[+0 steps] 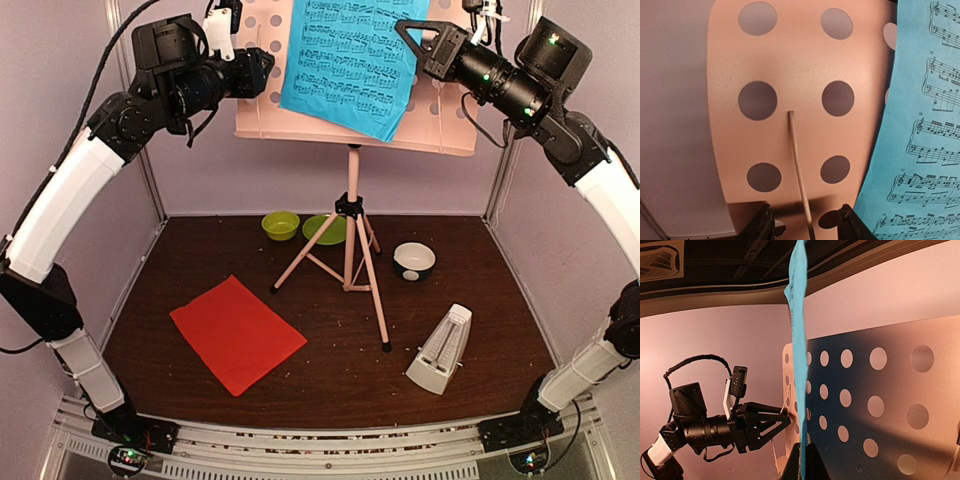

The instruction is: Set up the instrument practice props

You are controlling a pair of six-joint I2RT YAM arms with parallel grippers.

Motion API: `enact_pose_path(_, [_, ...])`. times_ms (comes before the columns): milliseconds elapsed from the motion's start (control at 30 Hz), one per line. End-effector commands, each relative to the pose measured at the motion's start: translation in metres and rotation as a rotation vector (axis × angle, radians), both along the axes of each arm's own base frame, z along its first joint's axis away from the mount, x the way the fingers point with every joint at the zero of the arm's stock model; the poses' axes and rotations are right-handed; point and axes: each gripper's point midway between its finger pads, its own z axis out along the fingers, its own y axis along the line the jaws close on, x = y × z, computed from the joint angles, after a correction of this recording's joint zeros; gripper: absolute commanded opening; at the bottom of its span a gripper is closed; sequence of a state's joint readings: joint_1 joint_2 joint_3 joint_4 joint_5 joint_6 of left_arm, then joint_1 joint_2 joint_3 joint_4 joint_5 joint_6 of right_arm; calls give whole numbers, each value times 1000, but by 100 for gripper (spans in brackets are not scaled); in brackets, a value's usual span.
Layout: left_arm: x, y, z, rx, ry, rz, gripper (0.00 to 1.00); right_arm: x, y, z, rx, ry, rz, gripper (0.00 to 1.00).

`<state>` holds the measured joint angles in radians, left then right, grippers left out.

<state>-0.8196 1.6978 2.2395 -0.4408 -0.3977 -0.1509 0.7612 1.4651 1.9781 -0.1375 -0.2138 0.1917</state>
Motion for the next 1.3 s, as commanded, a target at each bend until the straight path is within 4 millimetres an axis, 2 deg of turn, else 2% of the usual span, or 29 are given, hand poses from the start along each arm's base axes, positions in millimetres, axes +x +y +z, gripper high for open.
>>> enact_pose_path(0, [7, 0, 11, -49, -27, 12, 39, -1, -9, 16, 39, -36, -24, 0])
enact_pose_path(133, [6, -1, 18, -68, -45, 1, 20, 0, -7, 16, 45, -35, -21, 0])
enact_pose_path(367, [-2, 5, 29, -105, -84, -7, 3, 2, -6, 13, 35, -31, -30, 0])
enact_pose_path(400, [-2, 3, 26, -108, -89, -15, 0, 2, -8, 13, 33, -31, -33, 0])
enact_pose_path(633, [-20, 8, 36, -171, -213, -62, 0, 4, -9, 11, 34, -25, -46, 0])
enact_pose_path(833, [-33, -3, 38, -69, -332, -129, 0, 2, 3, 10, 9, -51, 2, 0])
enact_pose_path(1100, [-38, -13, 30, -26, -360, -192, 0, 8, 22, 0, -84, -95, 26, 0])
enact_pose_path(1167, [-39, -15, 29, -23, -362, -201, 0, 6, 23, 5, -94, -121, 28, 0])
enact_pose_path(1267, [-38, -17, 28, -19, -361, -205, 0, 10, 28, 1, -121, -131, 20, 0])
